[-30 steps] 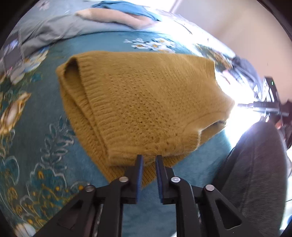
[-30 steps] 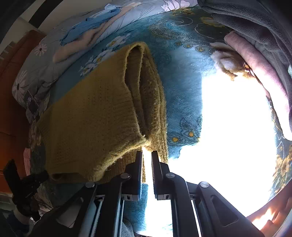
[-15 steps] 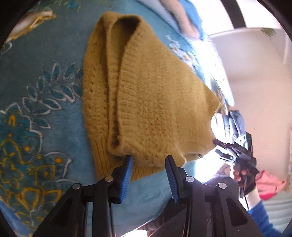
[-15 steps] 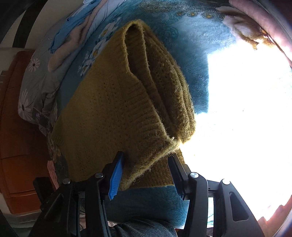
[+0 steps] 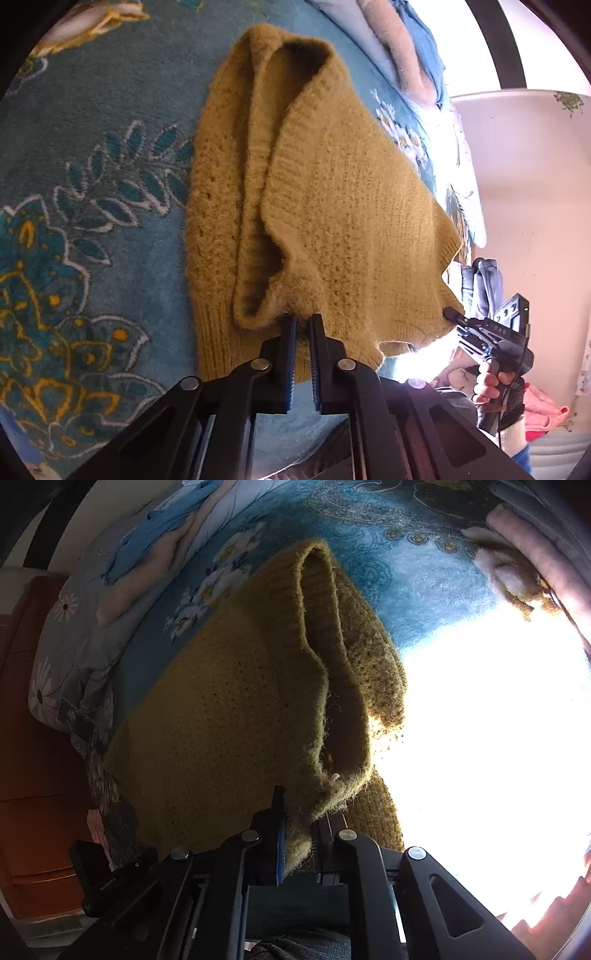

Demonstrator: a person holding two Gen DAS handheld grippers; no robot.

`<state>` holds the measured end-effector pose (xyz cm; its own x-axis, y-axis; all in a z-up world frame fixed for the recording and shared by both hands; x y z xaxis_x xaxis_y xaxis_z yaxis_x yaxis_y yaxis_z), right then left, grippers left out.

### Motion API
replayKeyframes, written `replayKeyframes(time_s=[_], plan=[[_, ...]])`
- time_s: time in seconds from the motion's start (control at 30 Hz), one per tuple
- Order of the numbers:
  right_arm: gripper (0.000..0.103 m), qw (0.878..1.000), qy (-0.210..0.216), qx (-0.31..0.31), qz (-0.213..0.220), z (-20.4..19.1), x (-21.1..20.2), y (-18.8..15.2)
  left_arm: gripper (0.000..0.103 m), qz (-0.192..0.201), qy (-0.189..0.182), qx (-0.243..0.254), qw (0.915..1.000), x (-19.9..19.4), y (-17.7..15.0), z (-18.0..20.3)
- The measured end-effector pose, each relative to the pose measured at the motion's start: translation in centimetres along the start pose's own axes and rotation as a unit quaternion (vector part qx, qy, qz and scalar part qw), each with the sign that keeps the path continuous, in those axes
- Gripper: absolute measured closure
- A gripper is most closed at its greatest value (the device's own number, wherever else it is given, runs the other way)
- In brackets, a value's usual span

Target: Fold clothes

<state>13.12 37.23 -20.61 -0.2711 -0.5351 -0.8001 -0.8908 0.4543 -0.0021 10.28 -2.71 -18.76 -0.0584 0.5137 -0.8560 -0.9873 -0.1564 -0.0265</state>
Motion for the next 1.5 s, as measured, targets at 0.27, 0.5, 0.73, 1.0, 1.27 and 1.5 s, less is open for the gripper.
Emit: replayKeyframes(time_s=[0.27, 0.5, 0.73, 1.0, 1.27, 1.5], plan=[[0.092, 0.999, -0.034, -0.030, -0.025, 0.3, -0.5, -1.7, 0.098, -0.001, 0.030, 0.036, 0.9989, -0.8, -1.4, -0.9], [0.092, 0.998, -0.045, 0.009, -0.046, 2.8, 2.0, -1.9, 0.098, -0.008, 0.056, 0.047, 0.9973, 1.1, -1.6, -1.3], [0.090, 0.998, -0.043, -0.026, -0.046, 1.4, 1.9, -1.6, 0.095, -0.009, 0.033, 0.067, 0.9971, -0.4, -1.0, -0.2], [0.043, 0.996, -0.055, -0.065, 0.031, 0.4, -0.7, 1.3, 0.033, 0.077, 0.092, 0.068, 0.9905, -2.7, 3.8, -1.3], [0.035, 0.996, -0.031, -0.045, 0.066, 0.7, 2.0, 5.6, 0.031, 0.079, 0.114, 0.045, 0.9893, 0.7, 8.7, -0.4], [0.033, 0.997, -0.005, -0.034, 0.072, 1.5, 3.7, 7.2, 0.025, 0.070, 0.116, 0.056, 0.9892, 2.7, 9.8, 1.0]])
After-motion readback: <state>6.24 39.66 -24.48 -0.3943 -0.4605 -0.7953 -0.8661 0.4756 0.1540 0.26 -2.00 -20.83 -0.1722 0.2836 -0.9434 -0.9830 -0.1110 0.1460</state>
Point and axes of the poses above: each gripper's, at about its wrist camera, not at the fingertips, and x roughly the way its jaws point, z to its right, y to its top, the point moved 9 cm from there along x, roughly the way its jaws point, and after that the axes turned 11 degrees about y, right-handed, at the moved point
